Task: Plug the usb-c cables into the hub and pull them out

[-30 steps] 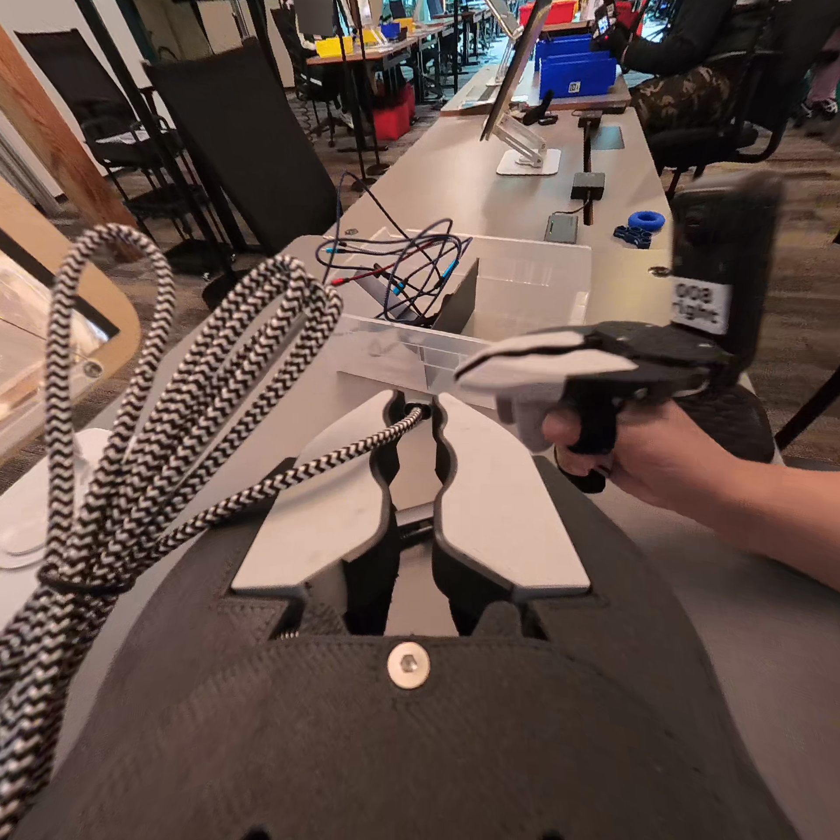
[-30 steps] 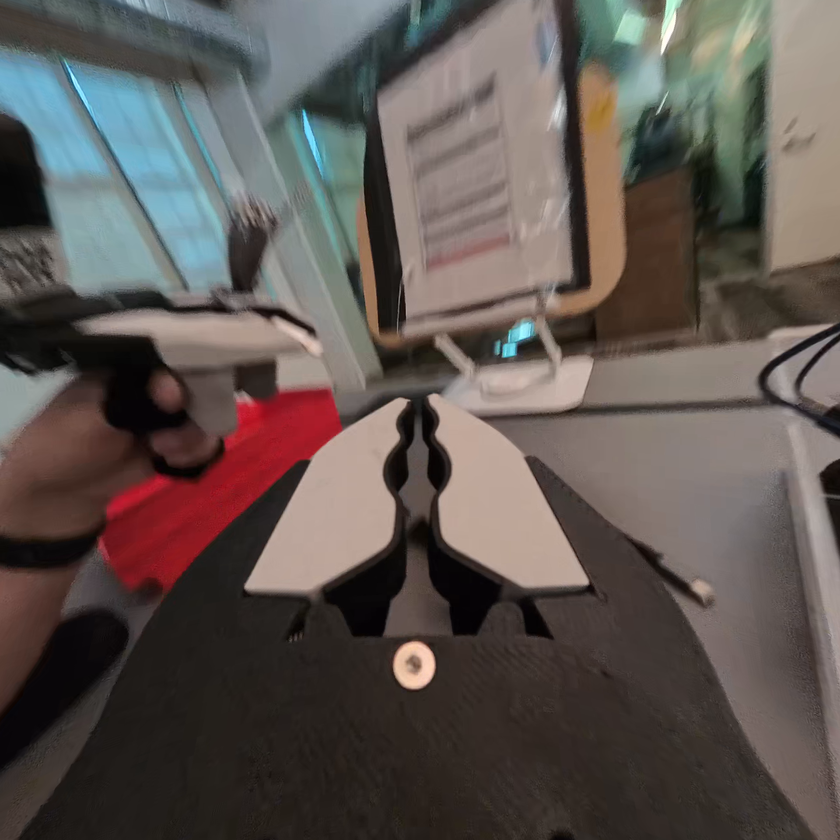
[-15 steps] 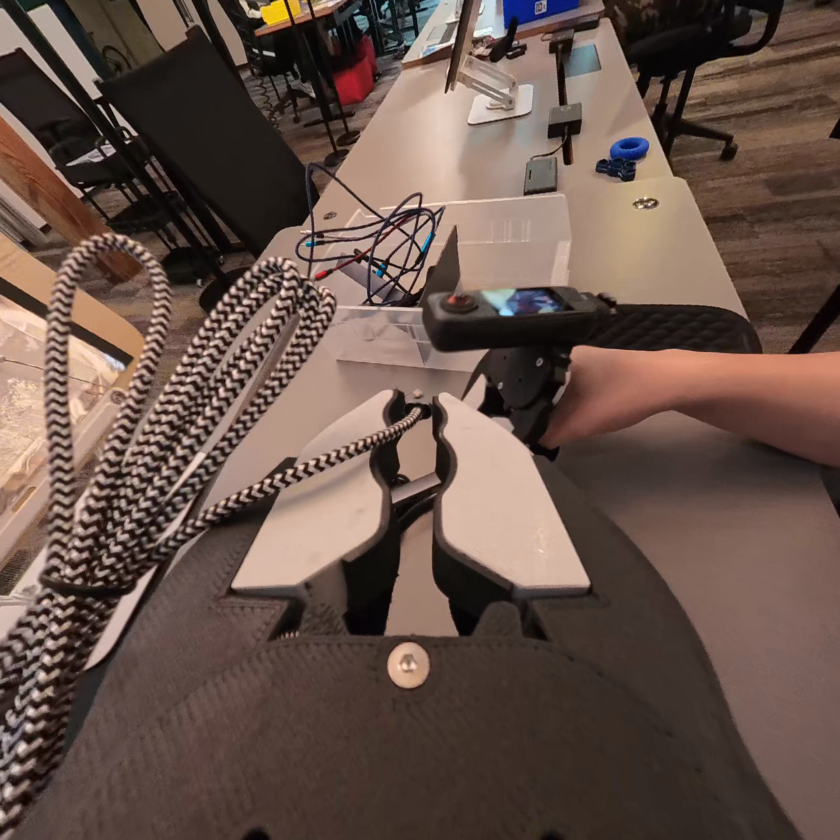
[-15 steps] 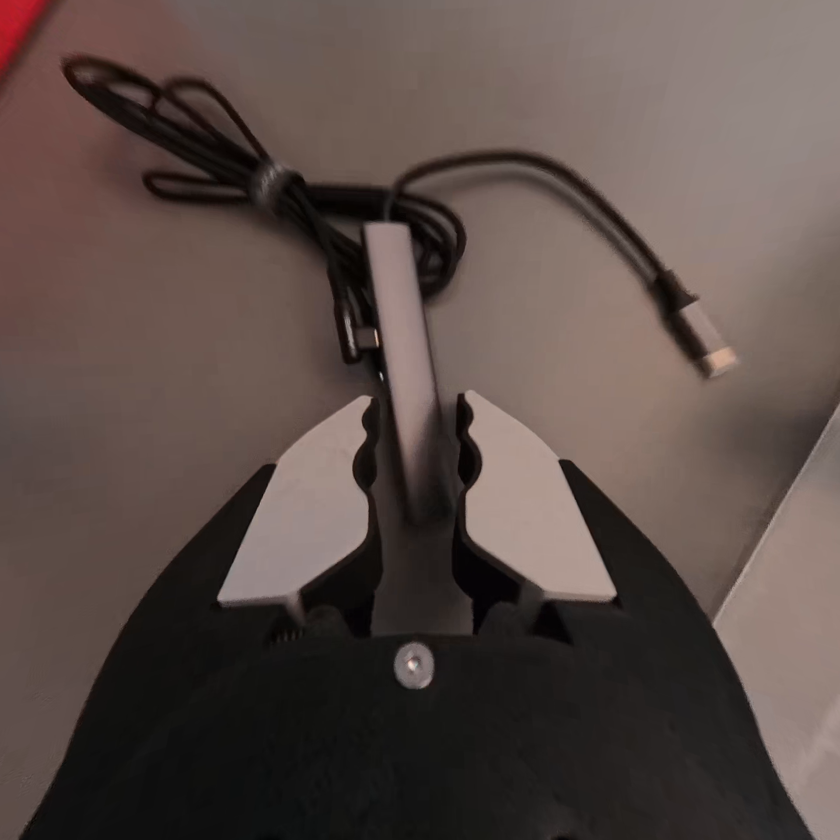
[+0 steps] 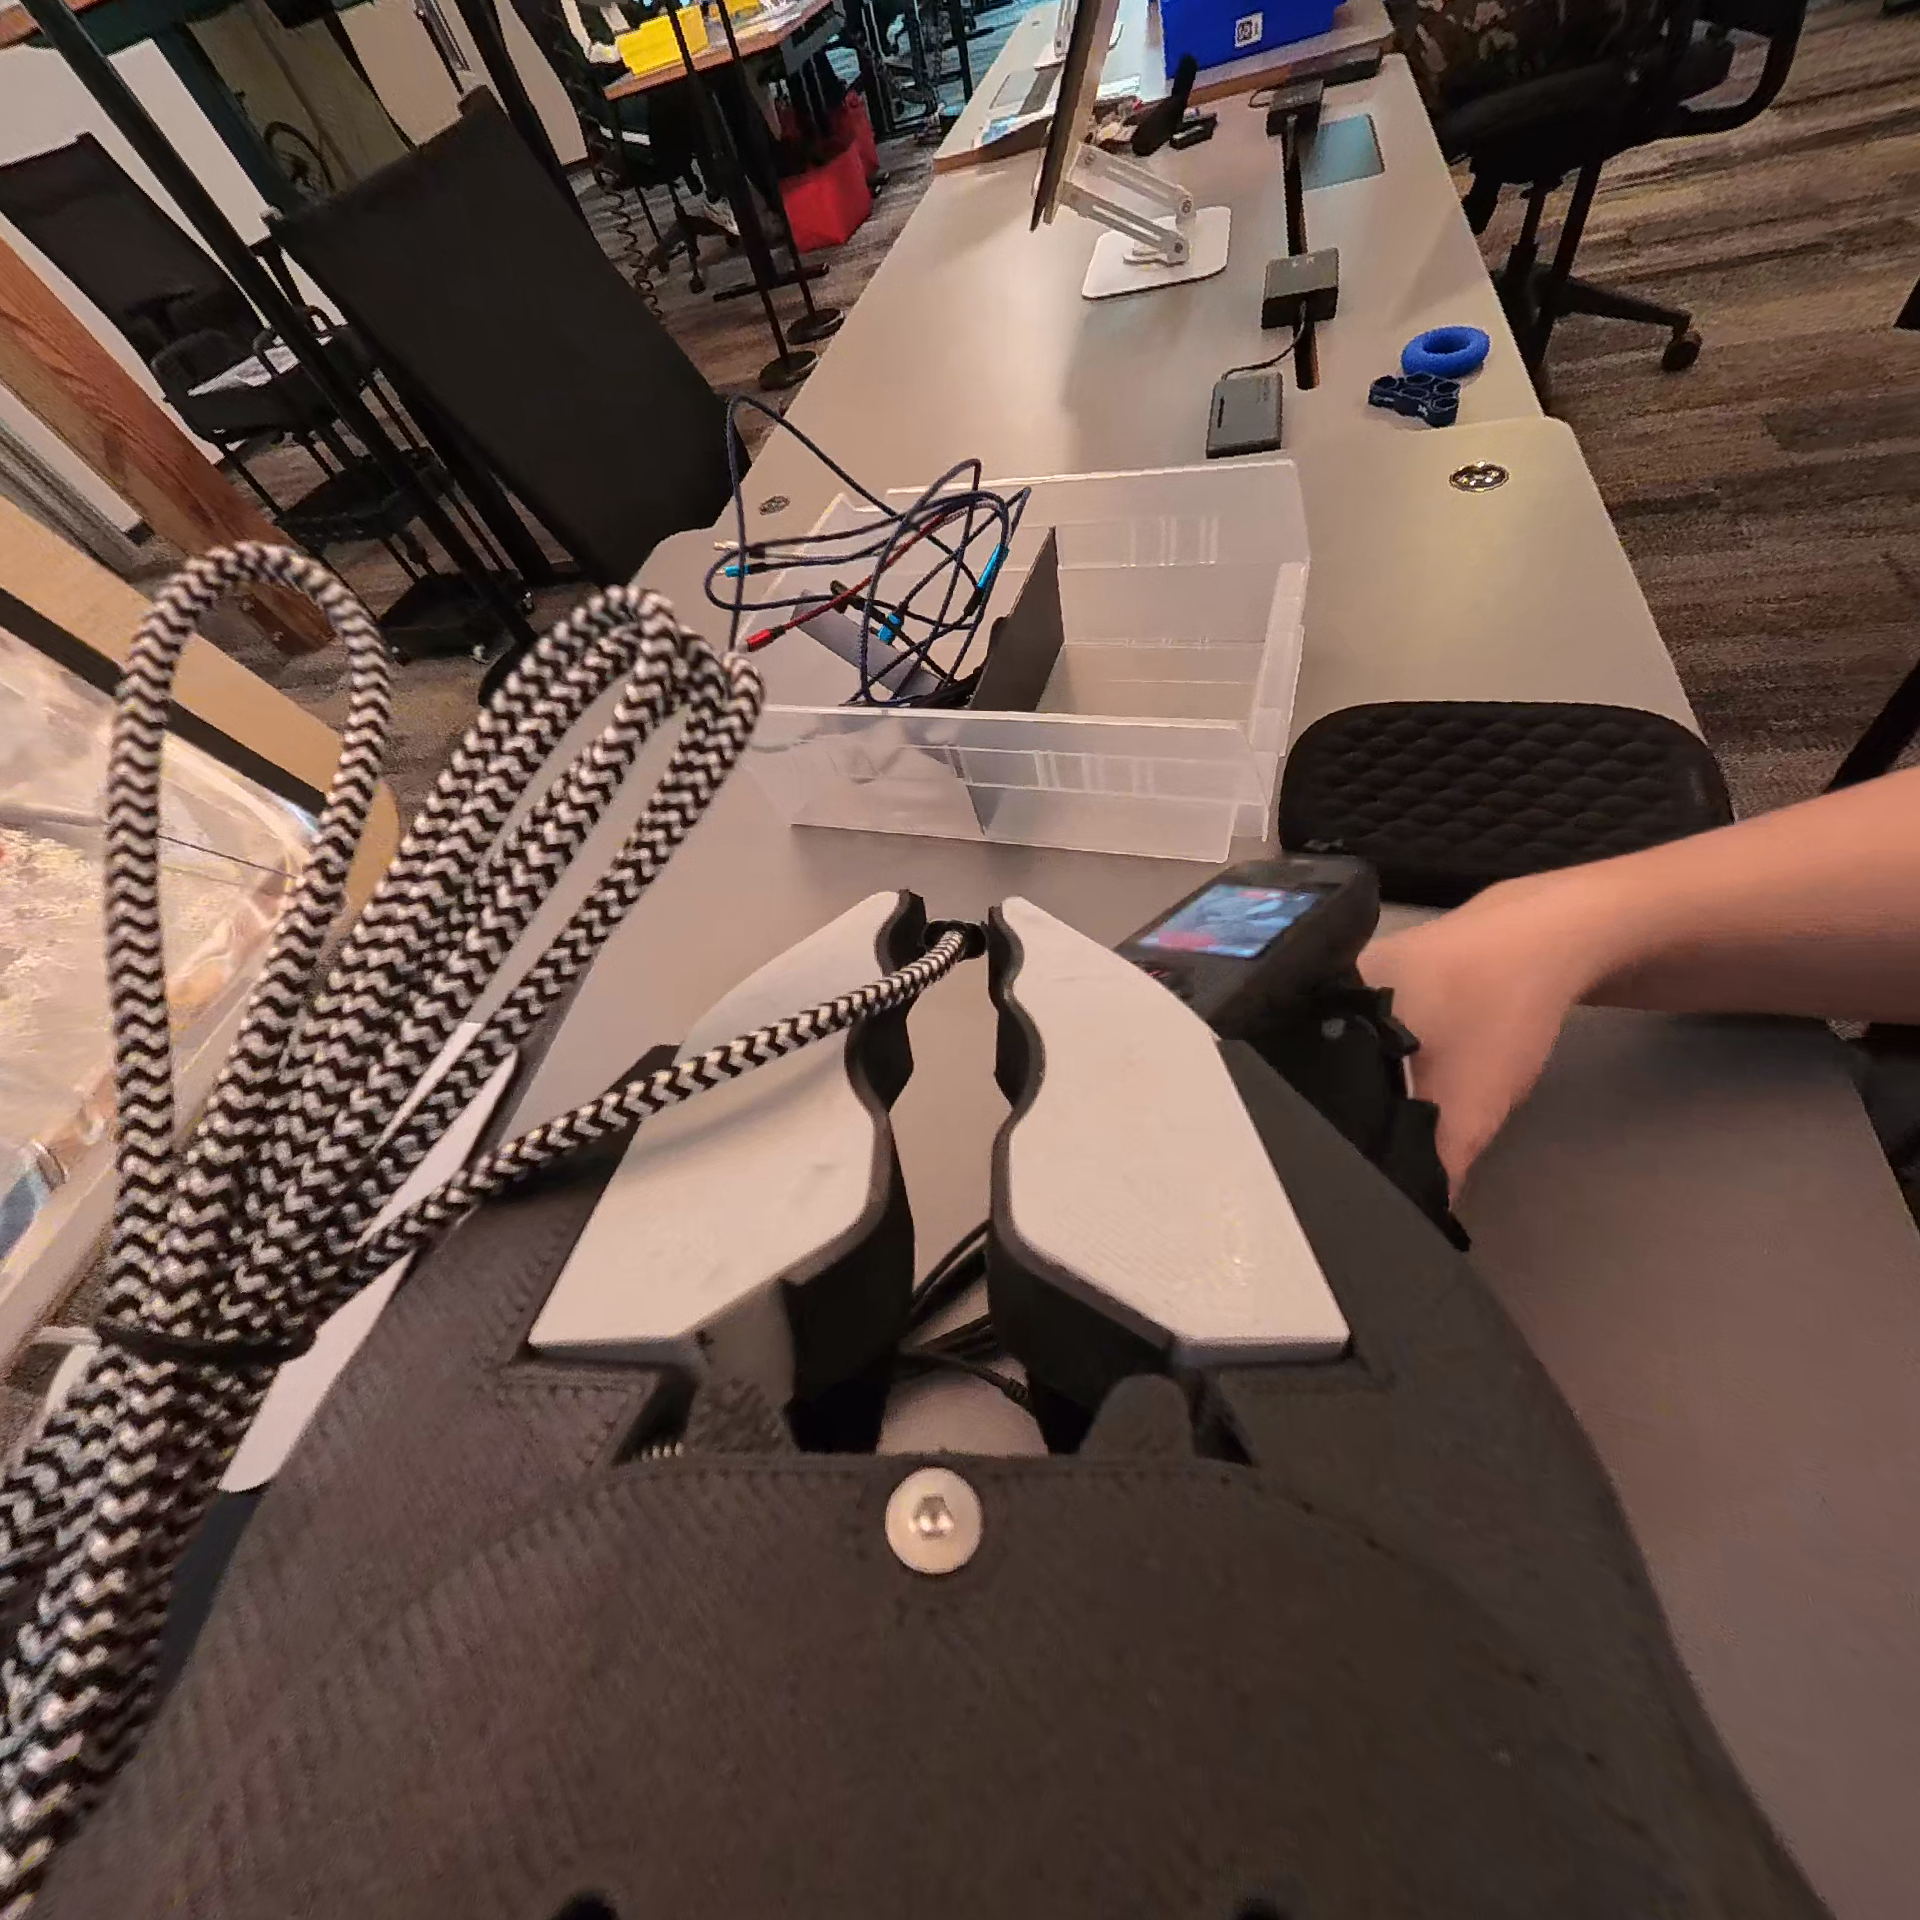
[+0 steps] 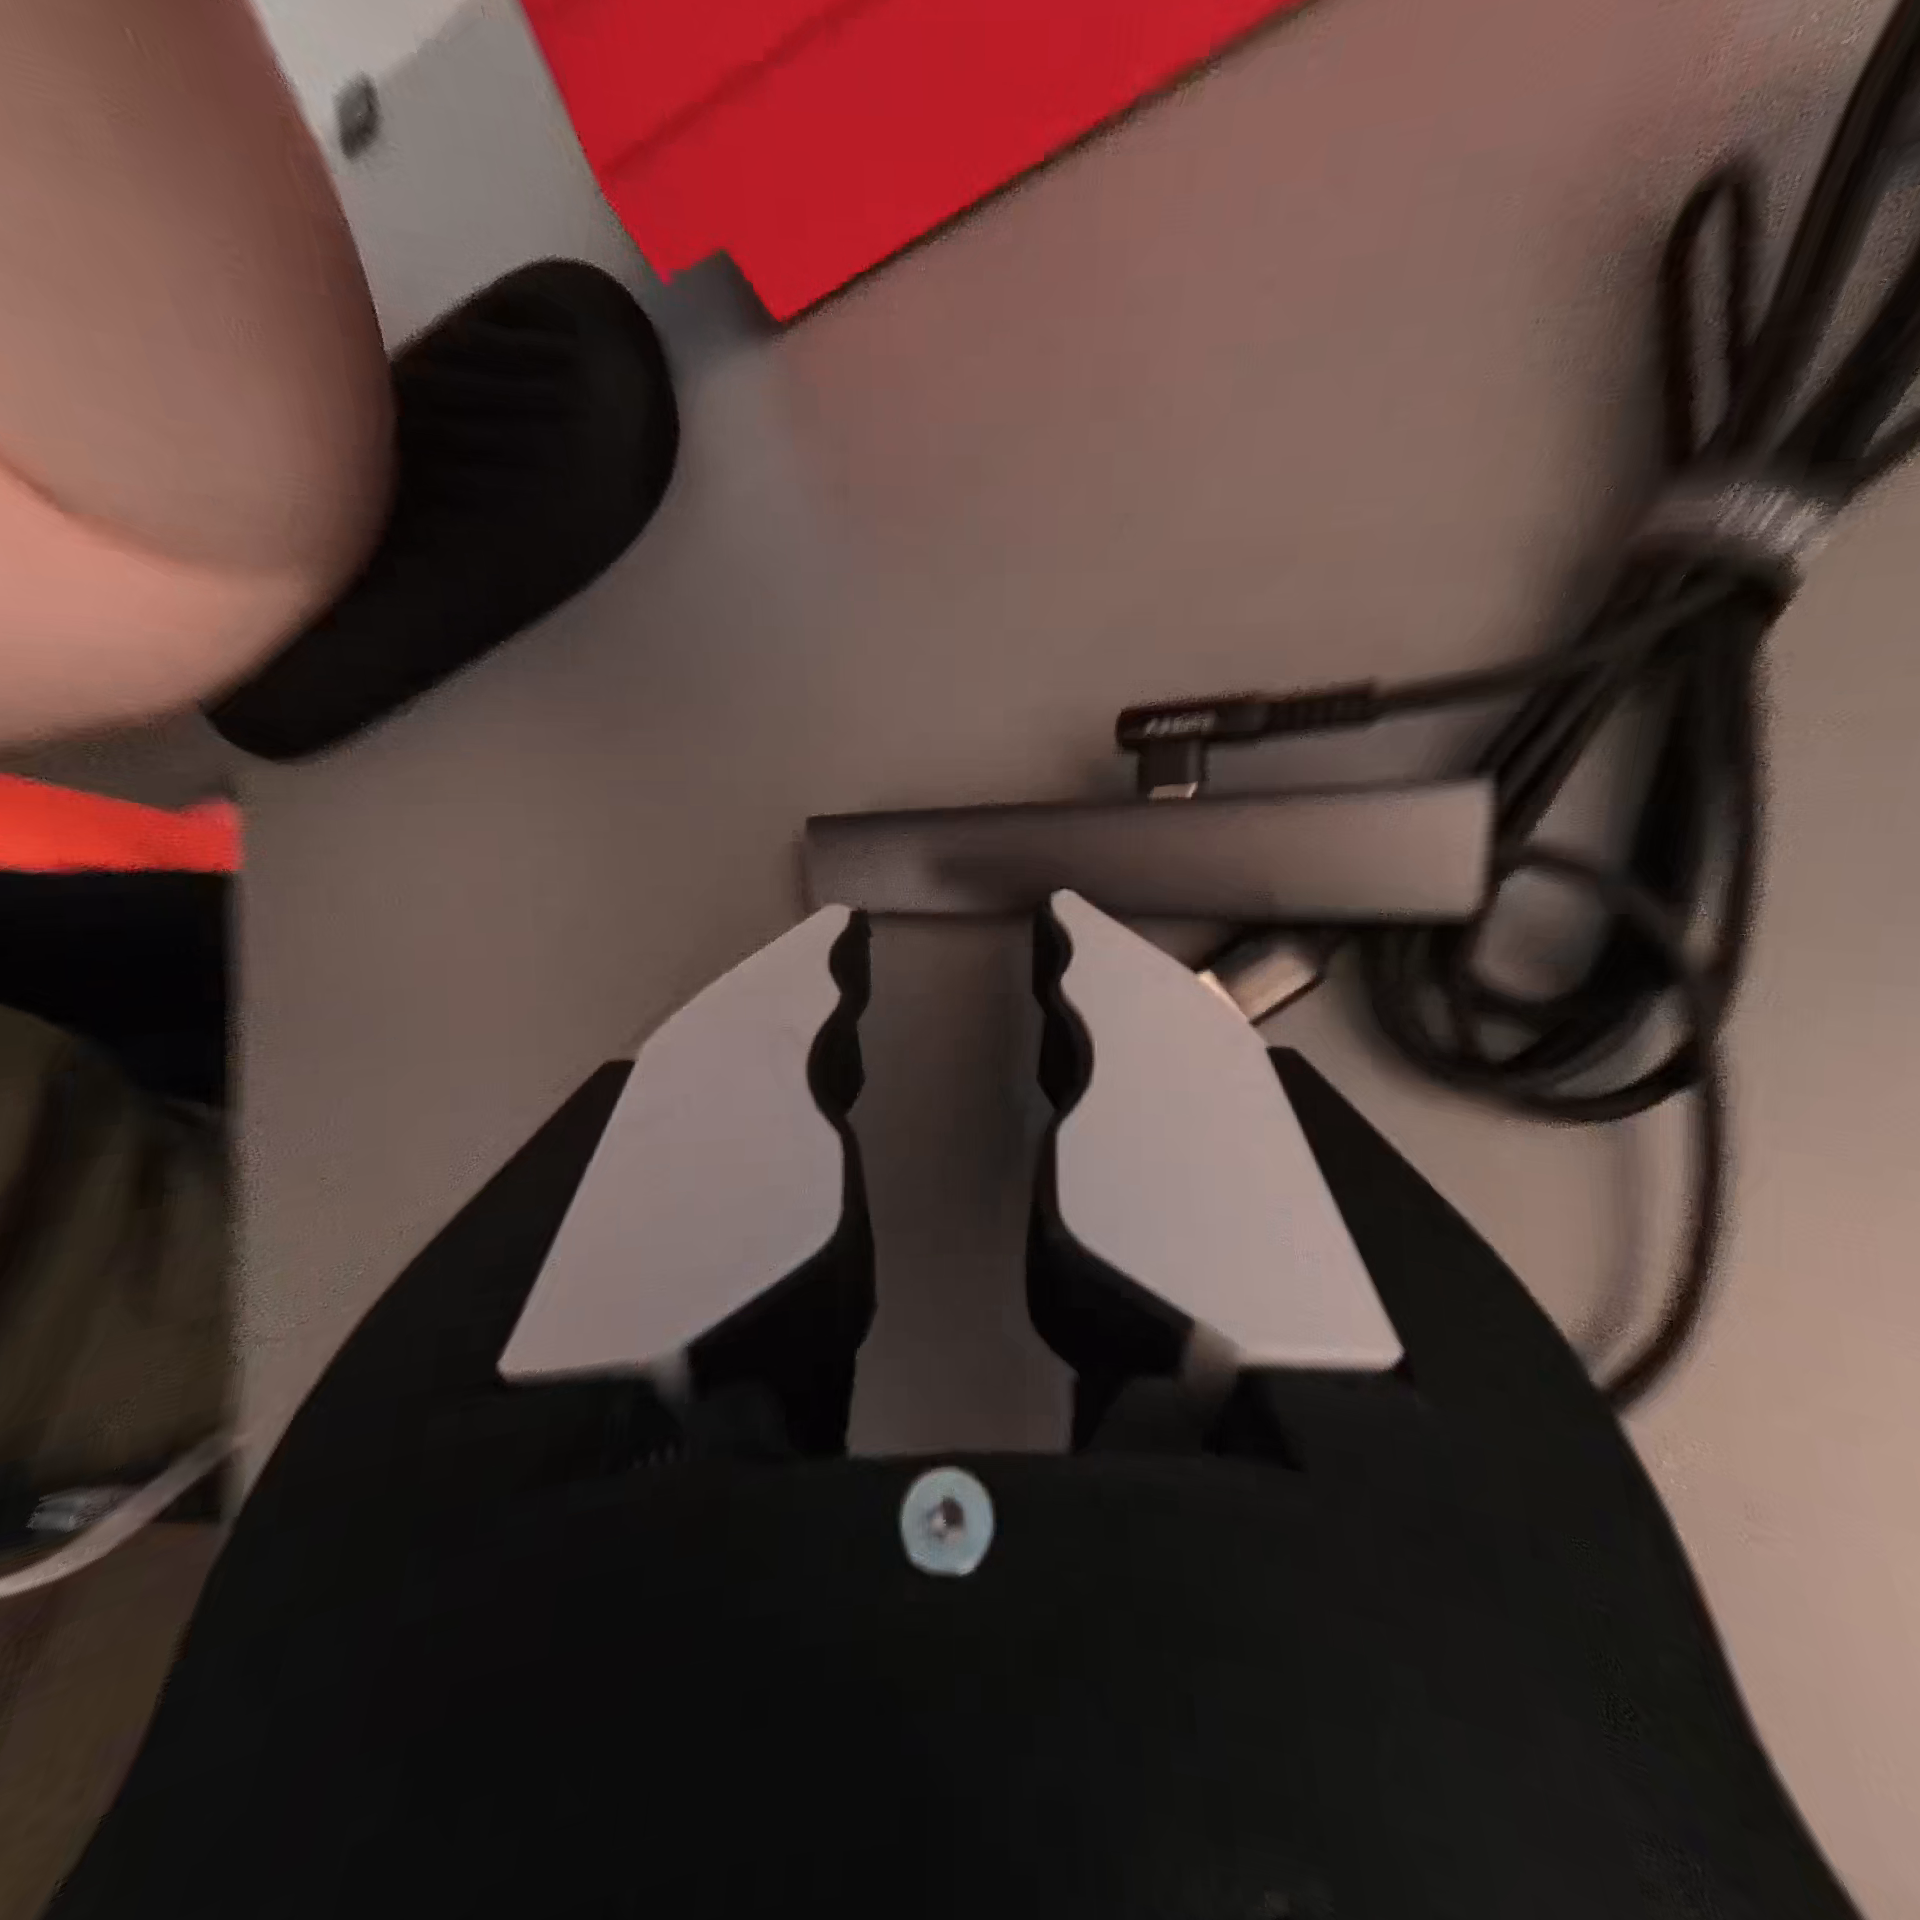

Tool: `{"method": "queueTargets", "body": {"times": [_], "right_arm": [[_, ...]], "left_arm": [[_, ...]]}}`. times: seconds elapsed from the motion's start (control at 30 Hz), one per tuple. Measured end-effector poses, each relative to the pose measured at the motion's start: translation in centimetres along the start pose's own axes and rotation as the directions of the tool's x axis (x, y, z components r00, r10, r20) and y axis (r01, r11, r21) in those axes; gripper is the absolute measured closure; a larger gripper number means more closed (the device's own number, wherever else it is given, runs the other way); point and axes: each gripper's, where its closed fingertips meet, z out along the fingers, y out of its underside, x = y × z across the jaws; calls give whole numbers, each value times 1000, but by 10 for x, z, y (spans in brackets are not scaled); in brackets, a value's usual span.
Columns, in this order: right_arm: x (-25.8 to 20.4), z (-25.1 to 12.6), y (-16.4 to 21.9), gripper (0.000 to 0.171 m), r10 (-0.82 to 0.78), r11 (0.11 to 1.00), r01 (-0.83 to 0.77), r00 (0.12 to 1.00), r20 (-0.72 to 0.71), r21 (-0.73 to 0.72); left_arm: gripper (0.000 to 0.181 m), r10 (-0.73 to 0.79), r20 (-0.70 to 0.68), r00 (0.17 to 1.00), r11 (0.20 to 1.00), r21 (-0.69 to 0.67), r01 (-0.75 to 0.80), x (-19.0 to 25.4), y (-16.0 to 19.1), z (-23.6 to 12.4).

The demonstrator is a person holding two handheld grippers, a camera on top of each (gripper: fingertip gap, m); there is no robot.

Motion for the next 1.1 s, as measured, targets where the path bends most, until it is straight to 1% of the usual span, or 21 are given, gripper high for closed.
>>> {"method": "queueTargets", "body": {"times": [0.03, 0.07, 0.1, 0.17, 0.2, 0.23, 0.27, 0.3, 0.4, 0.53, 0.63, 0.7, 0.8, 0.83, 0.97, 1.03, 1.1], "right_arm": [[5, -5, -7, 136, -119, 993, 120, 991, -53, 16], [10, -11, -16, 132, -246, 967, 252, 962, -115, 34], [11, -16, -21, 129, -376, 923, 384, 915, -145, 28], [12, -19, -18, 120, -587, 808, 586, 796, -147, -52], [17, -17, -13, 117, -661, 750, 649, 738, -136, -124], [25, -15, -8, 110, -712, 700, 684, 691, -125, -203], [35, -14, -6, 109, -747, 658, 702, 654, -119, -273], [40, -12, -5, 109, -765, 633, 711, 637, -100, -306], [47, -5, -6, 109, -770, 607, 722, 638, -20, -332], [46, 2, -4, 113, -732, 602, 719, 671, 120, -348], [45, 5, -3, 114, -706, 589, 712, 683, 186, -382], [42, 6, -2, 116, -717, 558, 727, 665, 209, -399], [39, 5, 1, 126, -731, 496, 745, 635, 249, -445], [39, 4, 2, 135, -749, 451, 760, 608, 265, -469], [36, 3, 3, 142, -845, 280, 836, 448, 292, -472], [36, 1, 6, 143, -849, 241, 849, 419, 321, -471], [35, -3, 11, 144, -839, 174, 876, 371, 398, -449]], "left_arm": [[171, 2, 2, 1000, 1000, 3, -2, 0, -1, -2], [171, 4, 6, 1000, 1000, 6, -4, -1, -2, -4], [171, 6, 10, 1000, 1000, 8, -6, -3, -2, -6], [171, 7, 14, 1000, 1000, 11, -7, -5, -3, -9], [171, 6, 16, 1000, 1000, 13, -6, -6, -3, -10], [171, 5, 17, 1000, 1000, 13, -5, -7, -3, -10], [171, 3, 19, 1000, 1000, 12, -3, -8, -3, -11], [171, 1, 21, 1000, 1000, 11, -1, -9, -2, -11], [171, 5, 26, 1000, 1000, 9, -5, -10, -2, -13], [171, 6, 28, 1000, 1000, 15, -6, -10, -4, -16], [171, 3, 30, 1000, 1000, 15, -4, -13, -4, -18], [171, -2, 32, 999, 1000, 14, 2, -15, -3, -18], [171, -11, 38, 999, 1000, 16, 10, -19, -2, -20], [171, -12, 43, 999, 1000, 16, 12, -20, -2, -21], [171, -24, 56, 998, 999, 23, 23, -25, -2, -25], [171, -29, 60, 998, 999, 24, 28, -27, -1, -27], [171, -37, 63, 997, 999, 27, 35, -30, 0, -28]]}}
